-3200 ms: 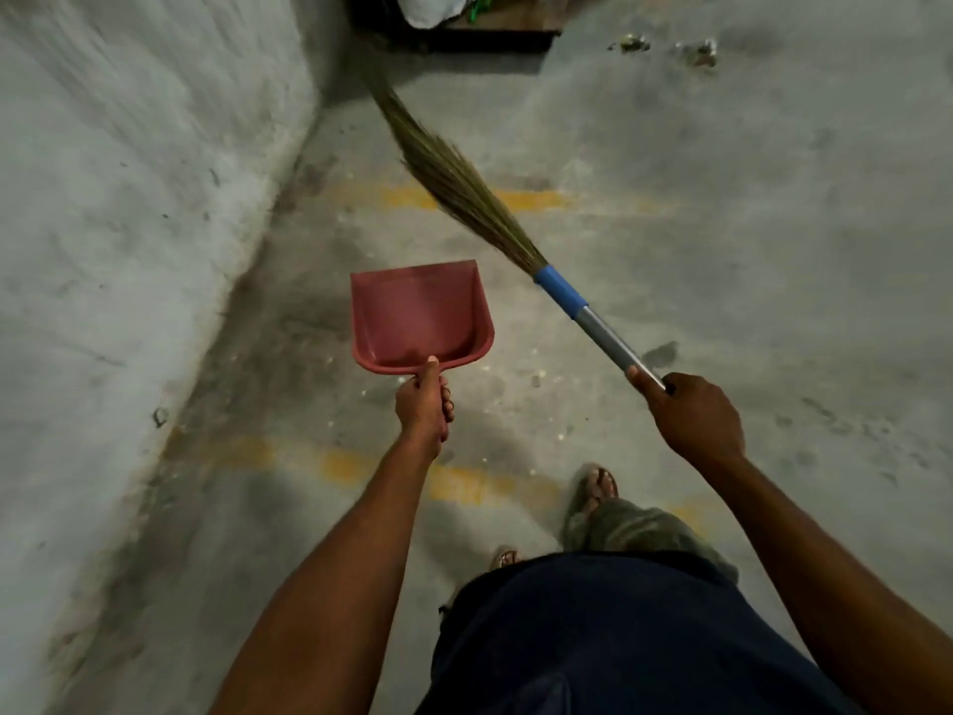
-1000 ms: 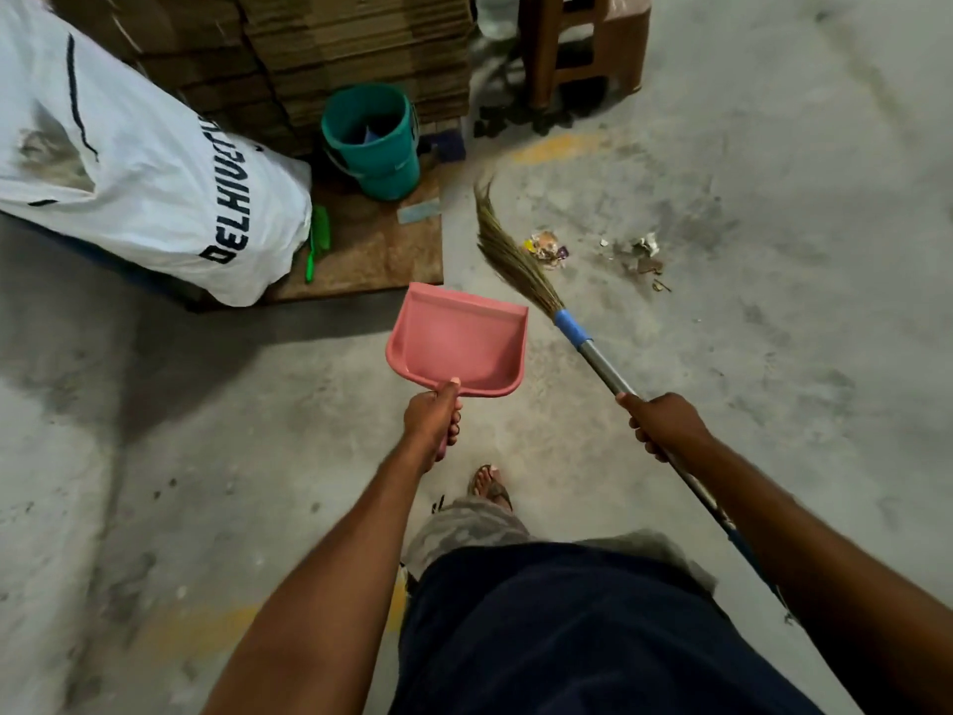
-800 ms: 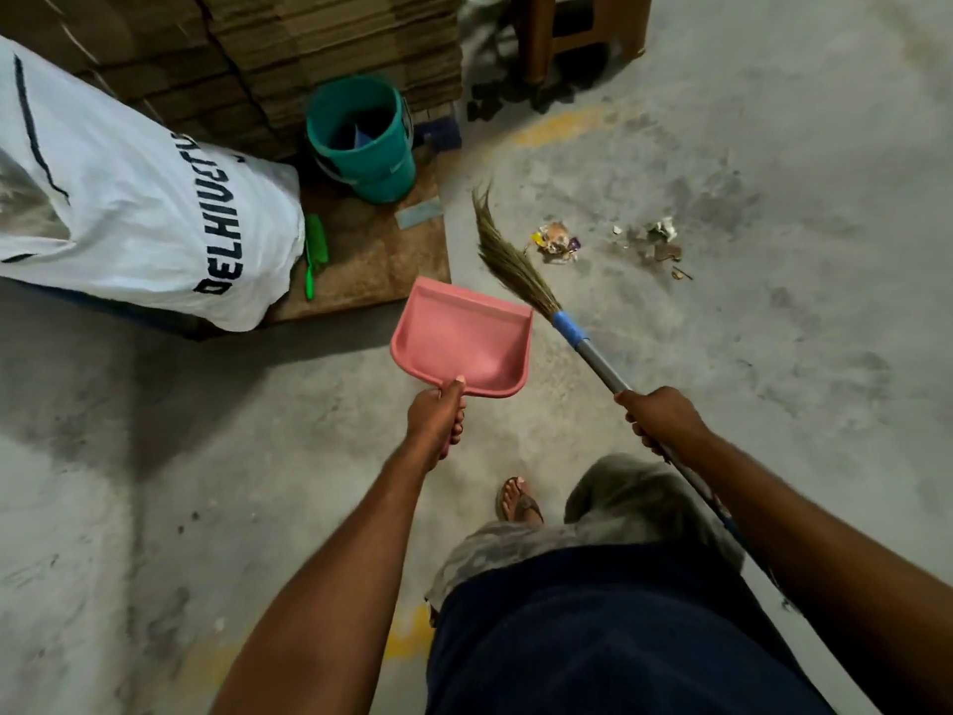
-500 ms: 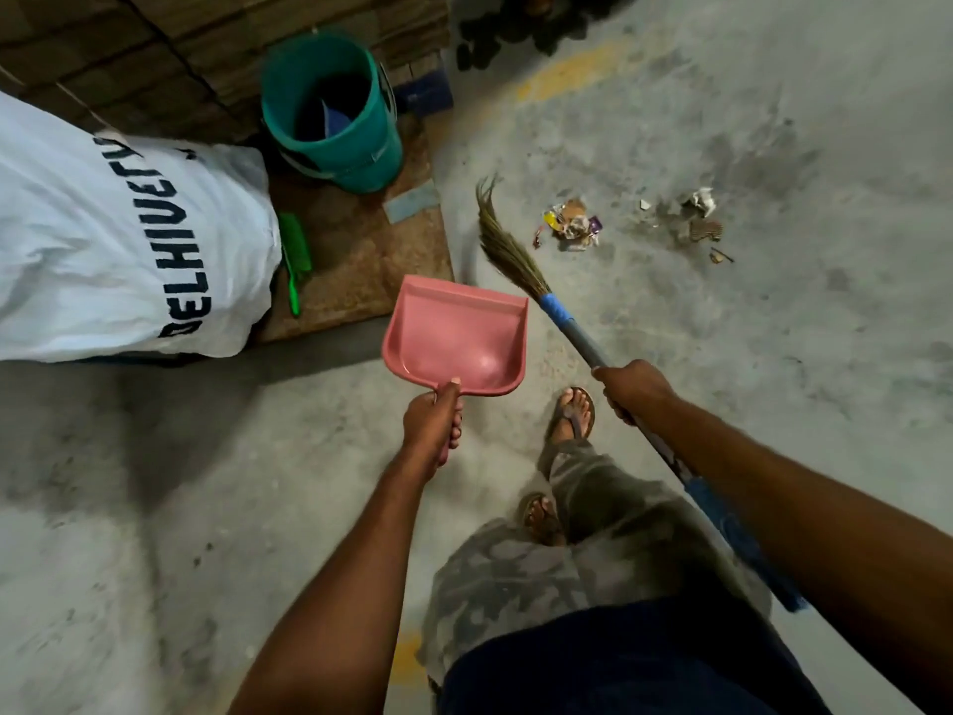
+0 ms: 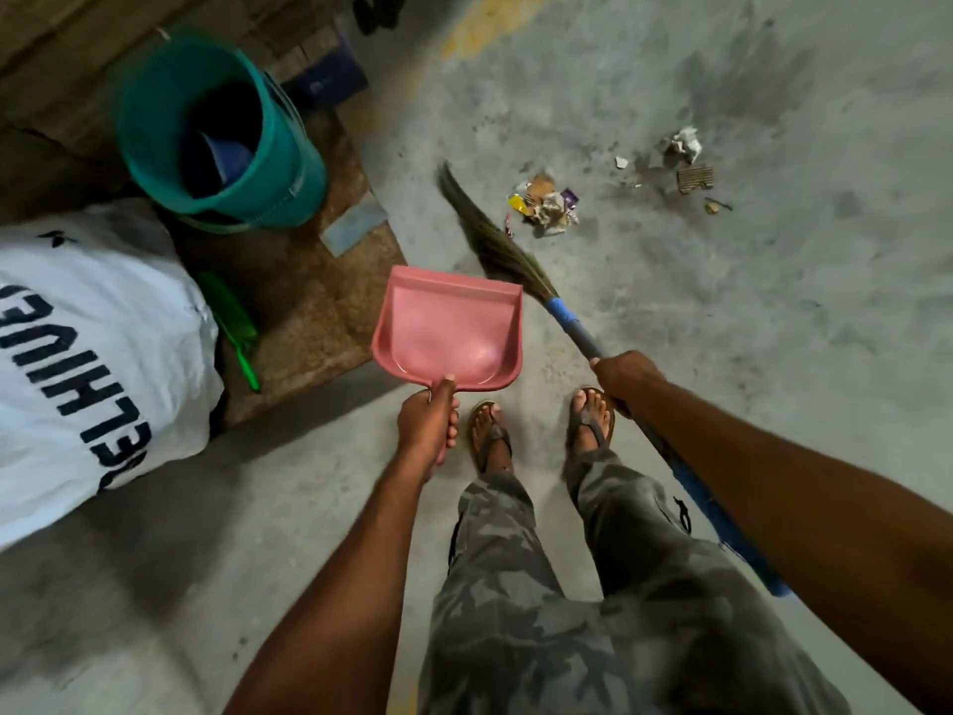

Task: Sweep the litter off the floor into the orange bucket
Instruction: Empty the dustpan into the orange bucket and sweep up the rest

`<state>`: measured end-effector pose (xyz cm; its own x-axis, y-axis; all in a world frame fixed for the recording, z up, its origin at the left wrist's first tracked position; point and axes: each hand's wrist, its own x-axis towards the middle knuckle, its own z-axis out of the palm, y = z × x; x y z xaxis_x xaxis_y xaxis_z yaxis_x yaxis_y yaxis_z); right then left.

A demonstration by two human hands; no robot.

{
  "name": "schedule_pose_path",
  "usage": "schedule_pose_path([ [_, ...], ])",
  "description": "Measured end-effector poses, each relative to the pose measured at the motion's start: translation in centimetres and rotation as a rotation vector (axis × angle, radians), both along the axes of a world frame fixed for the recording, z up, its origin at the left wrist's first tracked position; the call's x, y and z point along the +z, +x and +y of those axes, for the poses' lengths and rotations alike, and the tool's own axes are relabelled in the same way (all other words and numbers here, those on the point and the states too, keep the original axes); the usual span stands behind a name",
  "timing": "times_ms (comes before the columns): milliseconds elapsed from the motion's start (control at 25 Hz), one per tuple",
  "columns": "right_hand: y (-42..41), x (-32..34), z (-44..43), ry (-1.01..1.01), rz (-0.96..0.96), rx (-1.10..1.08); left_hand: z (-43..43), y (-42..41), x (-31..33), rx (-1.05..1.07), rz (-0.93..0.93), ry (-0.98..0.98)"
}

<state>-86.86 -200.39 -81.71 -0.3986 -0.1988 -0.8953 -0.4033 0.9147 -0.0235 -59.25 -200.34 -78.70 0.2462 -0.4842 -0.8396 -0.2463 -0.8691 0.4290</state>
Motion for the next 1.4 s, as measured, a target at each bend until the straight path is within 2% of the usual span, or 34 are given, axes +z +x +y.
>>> schedule_pose_path([
  [320,-0.4,3.9,6.8,-0.135,0.257,-0.28,-5.3,0.2,-0.3,-0.267,0.047,0.025],
  [480,0.3,5.1,9.5,-0.175,0.257,-0.297,-6.6,-0.4,-0.3,-0.325,0.059,0.039],
  [680,1.0,4.5,9.6,-0.068,0.221,-0.222,-6.5,-0.7,-0.4,-0.361,0.062,0.044],
  [840,-0.6,3.0,8.5,-0.035,0.231,-0.357,-6.1,-1.8,-0.7,-0.386,0.072,0.023],
  [1000,-2.2,4.8,10.6,-0.093,0.287,-0.498,-6.2,-4.0,0.2,-0.416,0.097,0.019],
  [1200,-4.7,8.8,15.9,-0.139,0.356,-0.425,-7.6,-8.6,2.3,-0.457,0.117,-0.007],
  [1400,-8.4,9.6,19.5,-0.209,0.374,-0.326,-8.3,-13.9,2.8,-0.473,0.086,-0.048],
])
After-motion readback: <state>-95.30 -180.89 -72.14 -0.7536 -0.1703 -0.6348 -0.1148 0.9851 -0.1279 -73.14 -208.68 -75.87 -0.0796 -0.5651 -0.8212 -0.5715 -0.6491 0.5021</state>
